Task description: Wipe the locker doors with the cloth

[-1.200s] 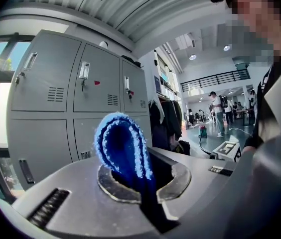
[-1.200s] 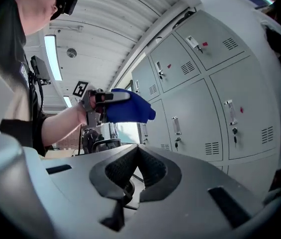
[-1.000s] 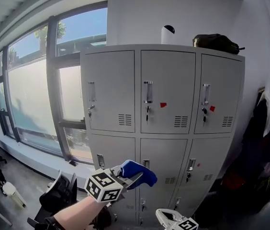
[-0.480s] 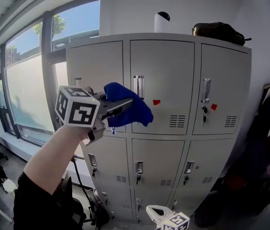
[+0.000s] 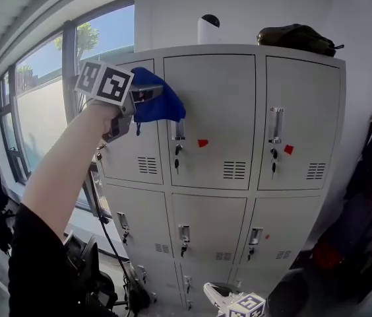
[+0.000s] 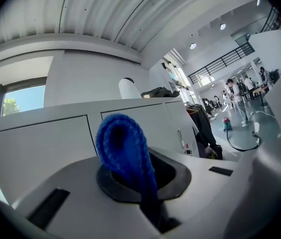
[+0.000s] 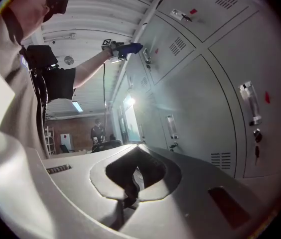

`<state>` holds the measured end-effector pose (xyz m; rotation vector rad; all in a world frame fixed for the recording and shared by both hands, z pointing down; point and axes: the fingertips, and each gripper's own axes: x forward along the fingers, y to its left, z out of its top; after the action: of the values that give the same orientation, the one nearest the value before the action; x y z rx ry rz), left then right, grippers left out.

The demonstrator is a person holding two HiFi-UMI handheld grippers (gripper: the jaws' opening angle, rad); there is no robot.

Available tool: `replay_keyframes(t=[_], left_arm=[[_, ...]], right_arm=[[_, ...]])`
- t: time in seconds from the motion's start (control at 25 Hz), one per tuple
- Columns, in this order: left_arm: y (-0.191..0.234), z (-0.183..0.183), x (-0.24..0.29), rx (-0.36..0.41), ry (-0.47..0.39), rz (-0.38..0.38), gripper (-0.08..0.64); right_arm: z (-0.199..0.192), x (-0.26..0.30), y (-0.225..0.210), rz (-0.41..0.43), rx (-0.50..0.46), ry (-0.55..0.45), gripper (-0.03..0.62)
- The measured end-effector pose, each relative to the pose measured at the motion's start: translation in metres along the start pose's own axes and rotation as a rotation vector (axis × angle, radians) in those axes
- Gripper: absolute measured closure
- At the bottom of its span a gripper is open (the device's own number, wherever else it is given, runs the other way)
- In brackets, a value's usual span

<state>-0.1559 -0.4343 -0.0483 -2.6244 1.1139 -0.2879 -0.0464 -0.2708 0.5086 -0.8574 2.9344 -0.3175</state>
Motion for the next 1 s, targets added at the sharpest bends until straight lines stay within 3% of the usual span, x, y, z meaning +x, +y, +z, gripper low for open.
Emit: replay_keyframes(t=[0.32, 0.44, 0.64, 1.0], left_arm=[[0.007, -0.012, 0.018, -0.017, 0.069, -0.001, 0.532], [0.013, -0.002, 0.017, 0.013, 0.095, 0.026, 0.532], [0.024, 0.017, 0.022, 0.060, 0.158, 0.063, 0.532], [0.043, 0.030, 0.038, 0.064, 0.262, 0.119, 0.532]], right_arm=[[0.187, 0.003, 0.048, 0.164, -0.275, -0.127, 0.591], [0.233, 0.008, 0.072, 0.208, -0.342, -0.126, 0.591], [0.278, 0.014, 0.102, 0.255, -0.409, -0.101, 0.591], [0.305, 0.013, 0.127, 0.311, -0.420, -0.084, 0.591]])
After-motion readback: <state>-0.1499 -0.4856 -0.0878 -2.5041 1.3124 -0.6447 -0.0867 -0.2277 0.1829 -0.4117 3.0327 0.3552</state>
